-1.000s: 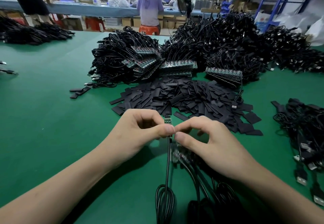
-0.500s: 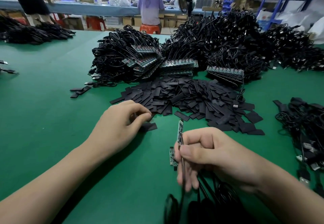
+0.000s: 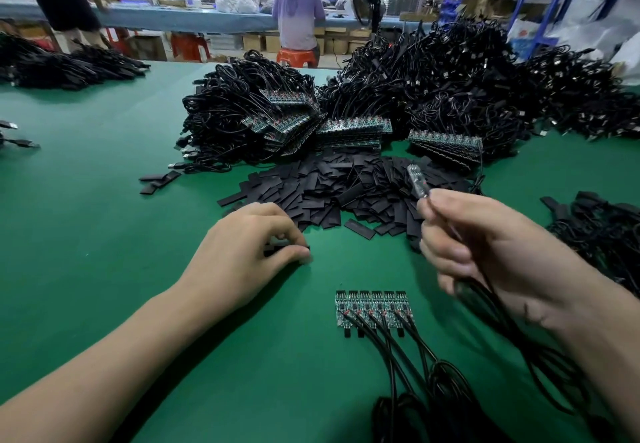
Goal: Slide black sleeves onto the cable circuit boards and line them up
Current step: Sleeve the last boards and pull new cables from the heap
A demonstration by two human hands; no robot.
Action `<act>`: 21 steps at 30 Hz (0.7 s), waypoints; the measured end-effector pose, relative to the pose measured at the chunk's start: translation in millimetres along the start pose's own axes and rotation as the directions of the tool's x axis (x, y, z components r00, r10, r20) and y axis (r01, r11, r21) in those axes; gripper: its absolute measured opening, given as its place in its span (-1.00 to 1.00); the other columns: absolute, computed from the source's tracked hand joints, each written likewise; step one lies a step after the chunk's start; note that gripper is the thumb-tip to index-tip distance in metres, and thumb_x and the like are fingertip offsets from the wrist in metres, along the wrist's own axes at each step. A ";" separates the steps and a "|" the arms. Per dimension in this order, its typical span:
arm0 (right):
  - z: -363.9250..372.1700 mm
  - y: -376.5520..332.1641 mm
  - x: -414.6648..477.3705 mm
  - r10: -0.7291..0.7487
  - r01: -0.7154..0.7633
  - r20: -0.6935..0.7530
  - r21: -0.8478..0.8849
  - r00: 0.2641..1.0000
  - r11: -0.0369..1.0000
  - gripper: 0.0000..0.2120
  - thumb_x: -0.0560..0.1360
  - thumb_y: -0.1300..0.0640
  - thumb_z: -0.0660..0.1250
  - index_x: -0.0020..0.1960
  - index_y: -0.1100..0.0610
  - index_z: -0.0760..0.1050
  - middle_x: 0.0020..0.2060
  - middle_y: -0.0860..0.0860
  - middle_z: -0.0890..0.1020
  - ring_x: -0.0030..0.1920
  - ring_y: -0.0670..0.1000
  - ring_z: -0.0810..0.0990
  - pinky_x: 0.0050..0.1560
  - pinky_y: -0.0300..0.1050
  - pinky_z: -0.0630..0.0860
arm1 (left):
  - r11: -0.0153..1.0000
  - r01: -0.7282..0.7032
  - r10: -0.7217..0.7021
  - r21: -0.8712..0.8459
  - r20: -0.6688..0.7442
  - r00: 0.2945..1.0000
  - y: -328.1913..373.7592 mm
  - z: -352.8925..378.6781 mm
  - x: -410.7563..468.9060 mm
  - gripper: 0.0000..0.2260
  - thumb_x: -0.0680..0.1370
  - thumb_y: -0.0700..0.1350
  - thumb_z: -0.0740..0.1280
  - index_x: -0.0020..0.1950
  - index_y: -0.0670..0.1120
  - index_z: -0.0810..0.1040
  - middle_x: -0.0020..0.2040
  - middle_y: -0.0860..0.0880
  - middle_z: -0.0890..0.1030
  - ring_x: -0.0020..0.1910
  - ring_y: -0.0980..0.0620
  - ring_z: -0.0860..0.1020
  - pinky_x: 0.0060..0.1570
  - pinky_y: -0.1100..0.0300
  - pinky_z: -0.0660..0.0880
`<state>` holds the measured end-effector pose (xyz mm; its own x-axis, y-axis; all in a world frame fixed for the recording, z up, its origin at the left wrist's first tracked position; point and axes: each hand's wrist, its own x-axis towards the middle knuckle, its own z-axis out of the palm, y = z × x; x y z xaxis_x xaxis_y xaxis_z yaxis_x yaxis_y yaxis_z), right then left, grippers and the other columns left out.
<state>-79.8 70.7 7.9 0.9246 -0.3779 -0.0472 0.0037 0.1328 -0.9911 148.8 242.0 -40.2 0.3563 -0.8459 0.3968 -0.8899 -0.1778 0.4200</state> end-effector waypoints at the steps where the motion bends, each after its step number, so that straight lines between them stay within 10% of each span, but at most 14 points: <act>1: -1.7 4.0 3.1 -0.013 -0.010 -0.097 -0.228 0.995 0.974 -0.76 0.58 -0.02 0.30 -0.23 0.04 0.47 -0.49 -0.01 0.38 -0.50 -0.05 0.33 -0.41 -0.17 0.36 | 0.999 -0.001 0.000 -0.046 -0.012 1.000 1.6 0.9 -0.3 -0.95 0.50 0.04 0.50 -0.13 0.10 0.69 -0.14 0.19 0.64 -0.11 0.17 0.59 -0.03 0.08 0.55; 6: 17.8 33.5 10.2 -0.064 -0.043 -0.113 -0.750 0.992 0.660 -0.80 0.64 -0.04 0.24 -0.15 -0.04 0.43 -0.40 -0.07 0.62 -0.39 -0.09 0.53 -0.25 -0.18 0.48 | 0.904 0.047 -0.033 -0.424 0.041 0.999 14.0 9.5 -3.8 -0.90 0.61 -0.07 0.40 -0.10 0.08 0.63 -0.30 0.09 0.65 -0.36 0.19 0.57 -0.25 0.29 0.48; 21: 22.3 44.6 8.7 -0.122 0.053 -0.081 -0.576 0.989 0.816 -0.66 0.56 -0.25 0.21 -0.16 -0.01 0.50 -0.48 -0.04 0.34 -0.44 0.00 0.27 -0.32 -0.04 0.23 | 0.926 -0.114 0.148 -0.361 0.069 0.987 27.2 11.2 -6.7 -0.85 0.66 0.00 0.23 0.12 0.09 0.58 -0.05 0.21 0.56 0.02 0.24 0.54 0.01 0.42 0.36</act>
<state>-63.1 93.7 -33.9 0.8833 -0.4645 0.0637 -0.1674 -0.4393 -0.8826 119.1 237.2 -40.6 0.2001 -0.8955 0.3974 -0.7617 0.1130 0.6380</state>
